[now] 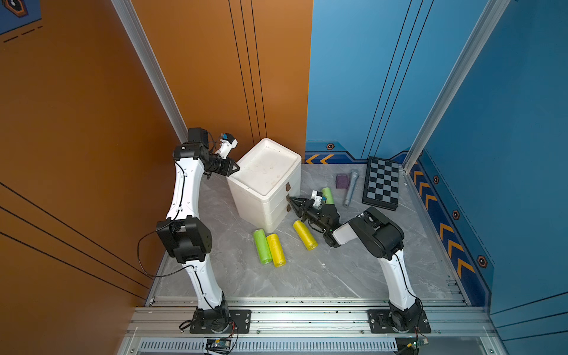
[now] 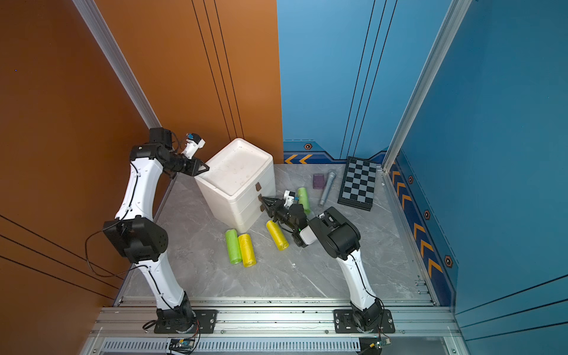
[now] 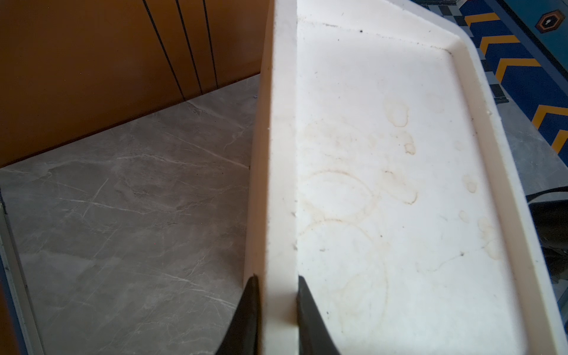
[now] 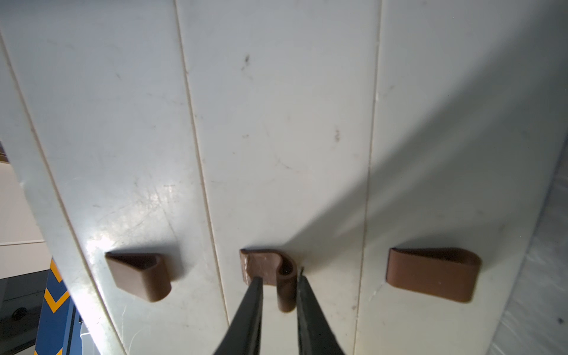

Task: Sort the rolls of trash bags by color and place them into the drawer
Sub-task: Open the drawer in the storage box.

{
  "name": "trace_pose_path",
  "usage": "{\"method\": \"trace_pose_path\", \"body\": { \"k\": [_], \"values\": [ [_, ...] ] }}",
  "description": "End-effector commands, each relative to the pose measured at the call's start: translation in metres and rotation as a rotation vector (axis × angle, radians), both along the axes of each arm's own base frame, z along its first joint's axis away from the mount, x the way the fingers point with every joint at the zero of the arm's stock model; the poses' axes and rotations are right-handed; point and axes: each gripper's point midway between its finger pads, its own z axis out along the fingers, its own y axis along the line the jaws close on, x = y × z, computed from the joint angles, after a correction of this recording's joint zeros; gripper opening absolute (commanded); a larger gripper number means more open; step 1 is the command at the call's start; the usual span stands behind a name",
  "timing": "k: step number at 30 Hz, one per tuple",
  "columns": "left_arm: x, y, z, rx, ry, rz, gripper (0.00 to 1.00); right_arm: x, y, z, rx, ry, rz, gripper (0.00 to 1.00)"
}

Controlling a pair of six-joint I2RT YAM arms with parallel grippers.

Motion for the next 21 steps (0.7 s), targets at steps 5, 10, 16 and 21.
{"method": "trace_pose_path", "body": {
  "k": [5, 10, 16, 21],
  "values": [
    [-0.0191, -0.0273, 0.0334, -0.145, -0.013, -0.055, 0.00, 0.0022, -0.0038, 0.0062, 0.023, -0.030, -0.009, 0.18],
    [-0.0192, -0.0274, 0.0326, -0.143, -0.011, -0.054, 0.00, 0.0023, -0.0050, 0.0045, 0.021, -0.025, -0.007, 0.12],
    [-0.0198, -0.0266, 0.0335, -0.142, -0.014, -0.054, 0.00, 0.0019, -0.0053, 0.0032, 0.021, -0.018, -0.007, 0.04],
    [-0.0192, -0.0266, 0.0331, -0.143, -0.012, -0.052, 0.00, -0.0013, -0.0114, 0.0023, 0.010, -0.014, -0.014, 0.01]
  ]
}}
